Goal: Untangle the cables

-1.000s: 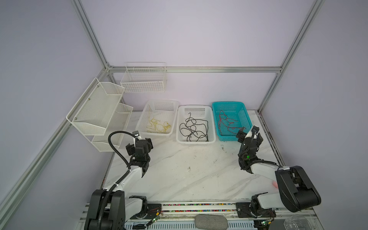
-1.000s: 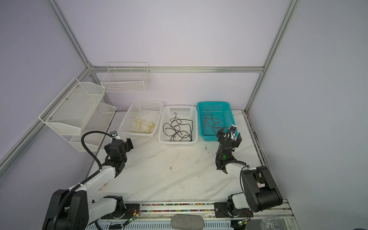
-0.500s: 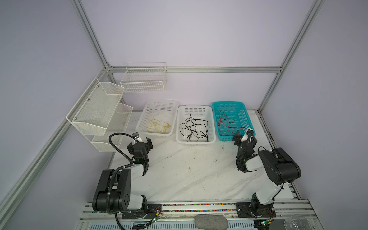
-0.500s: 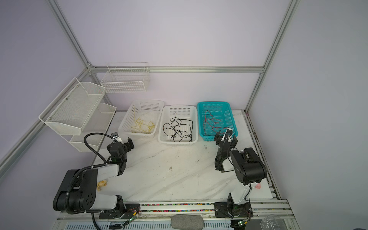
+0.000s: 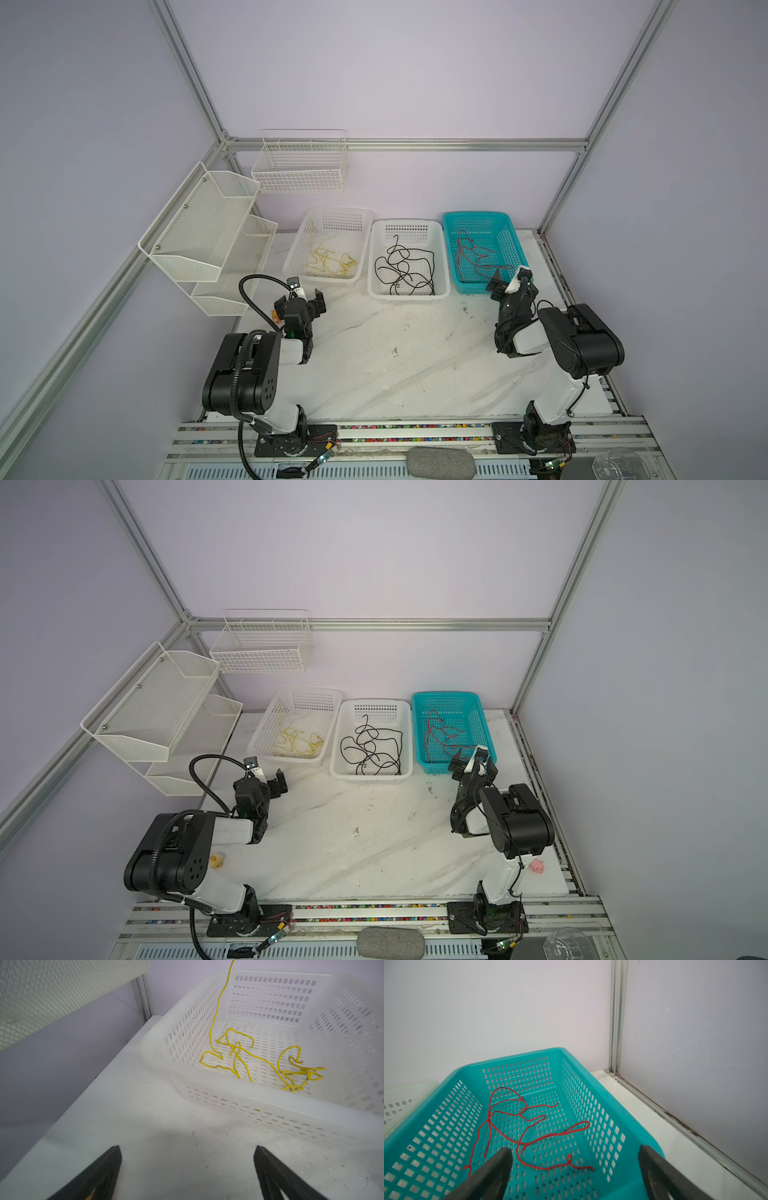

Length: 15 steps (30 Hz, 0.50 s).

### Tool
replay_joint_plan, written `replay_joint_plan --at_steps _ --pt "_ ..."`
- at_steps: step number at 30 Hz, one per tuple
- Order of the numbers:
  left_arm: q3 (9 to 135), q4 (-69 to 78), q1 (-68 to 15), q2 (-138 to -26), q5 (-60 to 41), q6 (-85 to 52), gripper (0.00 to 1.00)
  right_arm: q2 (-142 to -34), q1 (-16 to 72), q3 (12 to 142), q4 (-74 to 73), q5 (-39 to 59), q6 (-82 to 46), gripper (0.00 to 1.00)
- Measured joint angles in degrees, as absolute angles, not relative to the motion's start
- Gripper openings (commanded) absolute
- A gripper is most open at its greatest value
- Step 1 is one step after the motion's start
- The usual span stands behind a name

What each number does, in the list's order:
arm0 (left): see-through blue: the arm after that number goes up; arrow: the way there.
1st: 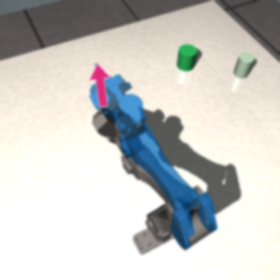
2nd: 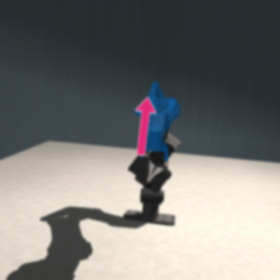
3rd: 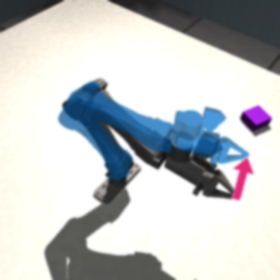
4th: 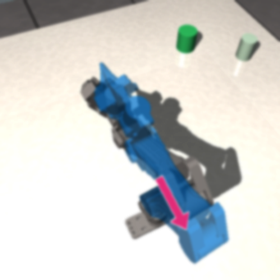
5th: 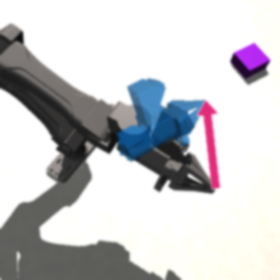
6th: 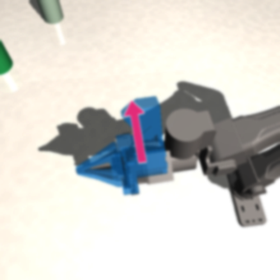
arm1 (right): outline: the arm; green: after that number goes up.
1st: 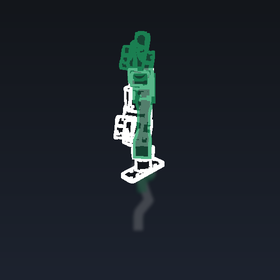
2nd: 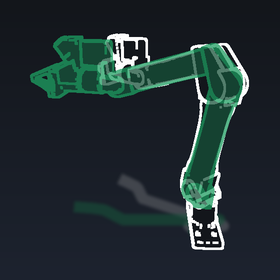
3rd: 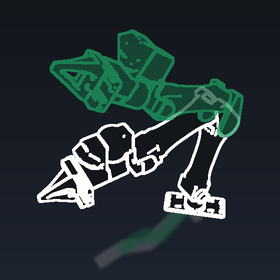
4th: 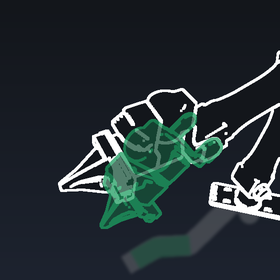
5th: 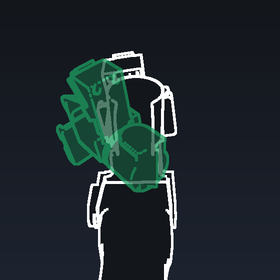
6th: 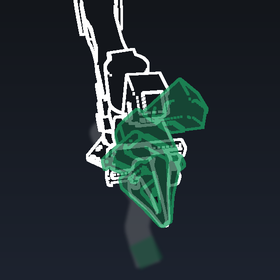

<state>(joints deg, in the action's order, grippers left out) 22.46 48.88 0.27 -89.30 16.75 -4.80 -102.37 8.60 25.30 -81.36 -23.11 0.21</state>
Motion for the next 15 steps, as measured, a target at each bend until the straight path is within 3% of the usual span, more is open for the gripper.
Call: replay_joint_plan --at_steps 15 --pt "22.46 52.36 -1.65 -90.32 19.57 -3.16 1.00 -102.37 8.60 25.30 -81.34 -23.07 0.10 0.97"
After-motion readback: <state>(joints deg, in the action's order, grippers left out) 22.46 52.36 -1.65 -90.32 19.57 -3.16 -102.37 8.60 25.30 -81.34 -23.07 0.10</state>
